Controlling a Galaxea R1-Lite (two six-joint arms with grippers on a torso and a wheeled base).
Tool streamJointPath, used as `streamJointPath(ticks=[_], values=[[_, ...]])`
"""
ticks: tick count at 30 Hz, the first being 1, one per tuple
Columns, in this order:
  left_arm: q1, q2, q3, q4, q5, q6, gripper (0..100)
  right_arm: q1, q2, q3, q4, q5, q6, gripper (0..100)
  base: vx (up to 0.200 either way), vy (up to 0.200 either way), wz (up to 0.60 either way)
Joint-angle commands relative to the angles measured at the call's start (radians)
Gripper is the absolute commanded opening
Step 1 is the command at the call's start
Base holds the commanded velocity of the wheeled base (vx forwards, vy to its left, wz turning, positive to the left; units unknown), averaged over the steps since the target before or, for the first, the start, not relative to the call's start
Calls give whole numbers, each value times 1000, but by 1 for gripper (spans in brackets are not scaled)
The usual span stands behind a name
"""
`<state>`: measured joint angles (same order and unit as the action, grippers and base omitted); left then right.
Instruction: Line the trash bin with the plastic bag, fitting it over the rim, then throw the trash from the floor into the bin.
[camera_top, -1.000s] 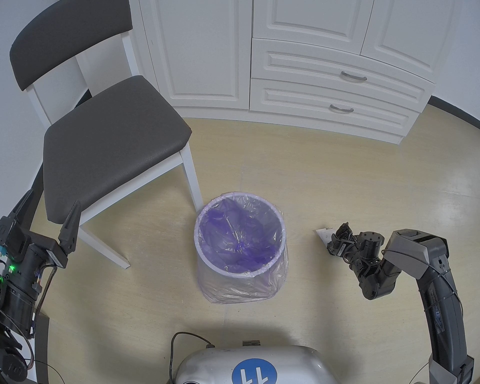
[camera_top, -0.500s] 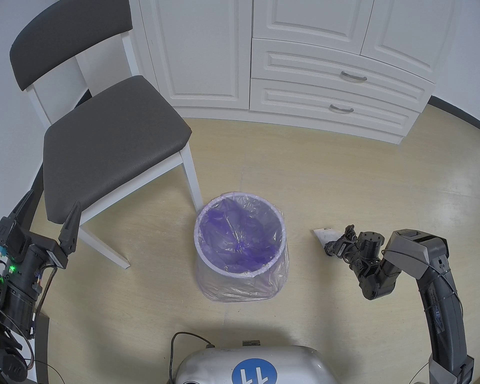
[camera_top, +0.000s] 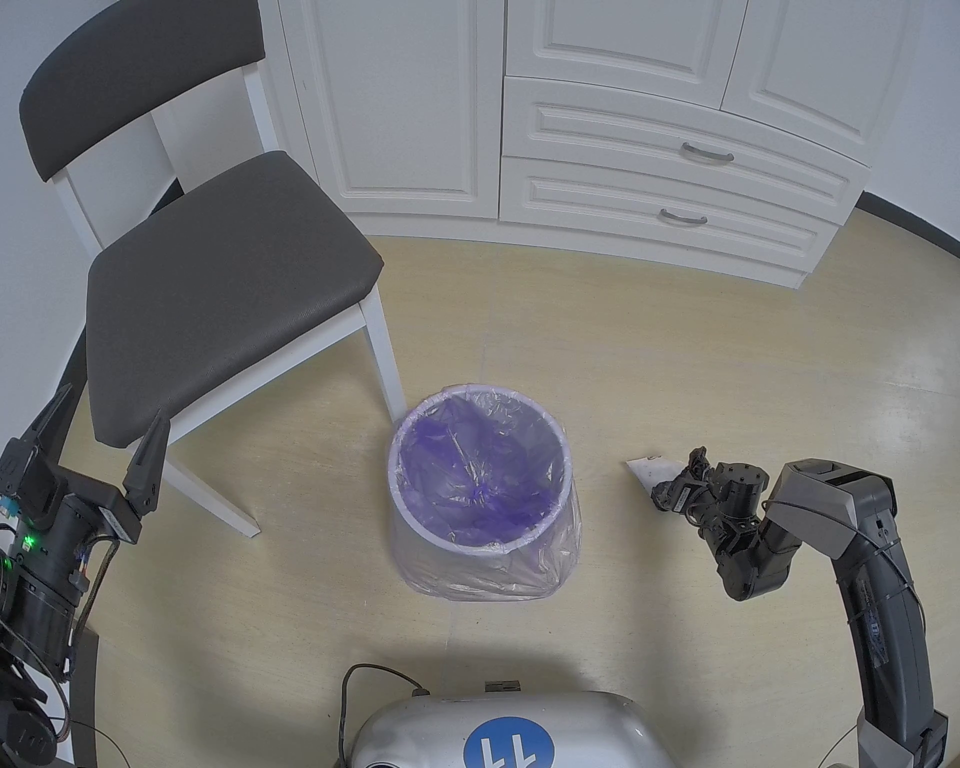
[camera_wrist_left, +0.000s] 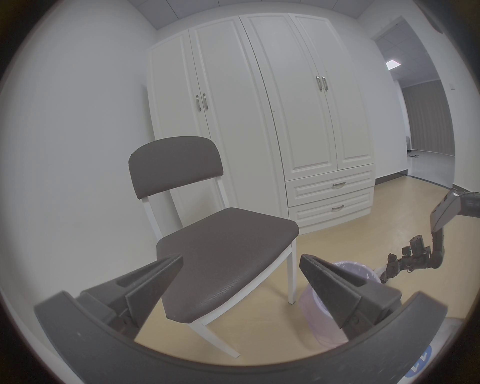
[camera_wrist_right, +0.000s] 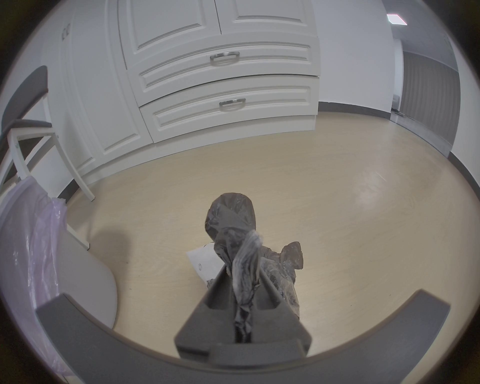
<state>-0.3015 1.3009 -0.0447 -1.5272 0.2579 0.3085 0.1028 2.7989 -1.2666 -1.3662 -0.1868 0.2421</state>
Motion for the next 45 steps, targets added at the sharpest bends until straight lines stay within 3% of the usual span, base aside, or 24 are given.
streamJointPath(ticks=[1, 26, 34, 41, 45], values=[[-8, 9, 3, -1, 1, 0, 100, 2, 7, 3, -19, 1, -3, 0, 0, 0, 0], [-8, 3, 14, -1, 3, 35, 100, 3, 7, 26, -182, 7, -47, 0, 0, 0, 0], [-8, -5, 6, -1, 4, 35, 100, -5, -345, 329, -205, 113, -113, 0, 0, 0, 0], [-8, -34, -1, -1, 4, 38, 100, 8, -575, 541, -205, 127, -253, 0, 0, 0, 0], [-7, -37, -6, -1, 4, 38, 100, 52, -736, 665, -205, 127, -325, 0, 0, 0, 0]])
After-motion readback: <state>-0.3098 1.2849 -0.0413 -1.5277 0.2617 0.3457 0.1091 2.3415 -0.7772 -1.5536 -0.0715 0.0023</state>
